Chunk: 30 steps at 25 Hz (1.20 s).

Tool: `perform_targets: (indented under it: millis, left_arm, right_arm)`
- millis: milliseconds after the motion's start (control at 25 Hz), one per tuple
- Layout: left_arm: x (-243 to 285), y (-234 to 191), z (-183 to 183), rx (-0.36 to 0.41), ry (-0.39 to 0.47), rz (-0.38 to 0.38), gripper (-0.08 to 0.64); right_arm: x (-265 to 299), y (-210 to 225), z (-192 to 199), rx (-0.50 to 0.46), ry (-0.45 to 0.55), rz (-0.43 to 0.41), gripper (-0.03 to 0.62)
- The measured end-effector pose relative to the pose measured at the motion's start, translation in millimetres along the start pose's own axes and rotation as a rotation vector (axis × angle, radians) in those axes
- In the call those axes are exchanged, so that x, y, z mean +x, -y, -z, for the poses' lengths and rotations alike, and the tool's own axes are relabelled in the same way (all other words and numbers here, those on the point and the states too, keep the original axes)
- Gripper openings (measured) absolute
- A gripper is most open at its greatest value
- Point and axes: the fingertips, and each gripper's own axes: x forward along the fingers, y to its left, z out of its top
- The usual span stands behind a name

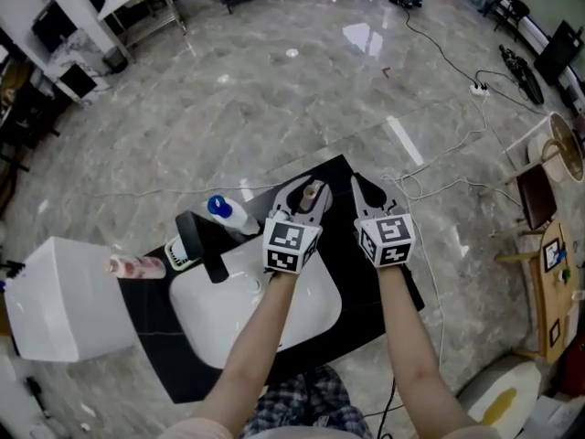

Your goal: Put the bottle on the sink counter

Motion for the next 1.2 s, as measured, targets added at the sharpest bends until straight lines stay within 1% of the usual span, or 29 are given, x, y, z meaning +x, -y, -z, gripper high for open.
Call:
perform_targets:
  millis: [200, 320, 440, 520, 720, 920, 960, 1000, 1040, 1080, 1200]
  left_arm:
    - [21.7, -6.2, 23.1, -0.005, -0.040, -0.019, 0.123]
    - [33.0, -8.1, 27.3, -0.010, -0.058, -0.011, 0.123]
    - [40.4, -7.4, 34.2, -0.022, -0.098, -0.006, 0.124]
    - [43.7, -5.1, 39.5, -0.008, -0.121, -0.001, 0.124]
    - [48.3, 3.1, 42.1, 0.072, -0.152, -0.009, 0.124]
    - [48.4, 6.1, 41.5, 0.070, -0.134, -0.001, 0.126]
    - [48.2, 6.4, 40.1, 0.065, -0.123, 0.002, 0.170]
    - [47.2, 6.0, 38.1, 0.060, -0.110, 0.001, 0.239]
    - [45.2, 5.7, 35.6, 0.057, -0.097, -0.001, 0.267]
    - [42.3, 6.1, 32.2, 0.057, -0.083, -0.002, 0.289]
    - [32.7, 9.9, 21.5, 0.073, -0.048, -0.007, 0.293]
  right_arm:
    - [12.3, 9.7, 21.4, 0.021, -0.034, 0.024, 0.015]
    - [12.3, 15.6, 24.5, 0.025, -0.042, 0.036, 0.015]
    - [9.0, 19.9, 26.5, 0.022, -0.049, 0.046, 0.015]
    - [5.2, 22.7, 29.4, 0.022, -0.054, 0.056, 0.015]
    - [-7.5, 28.5, 33.9, 0.022, -0.063, 0.070, 0.015]
    - [-22.5, 34.2, 37.5, 0.030, -0.065, 0.085, 0.015]
    - [-24.8, 34.9, 37.7, 0.033, -0.064, 0.087, 0.015]
    - [-26.7, 35.2, 37.9, 0.035, -0.063, 0.087, 0.015]
    - [-28.7, 35.3, 37.8, 0.036, -0.061, 0.087, 0.015]
    - [-30.9, 35.6, 37.2, 0.037, -0.059, 0.088, 0.015]
    - [-38.2, 36.9, 34.1, 0.041, -0.050, 0.095, 0.015]
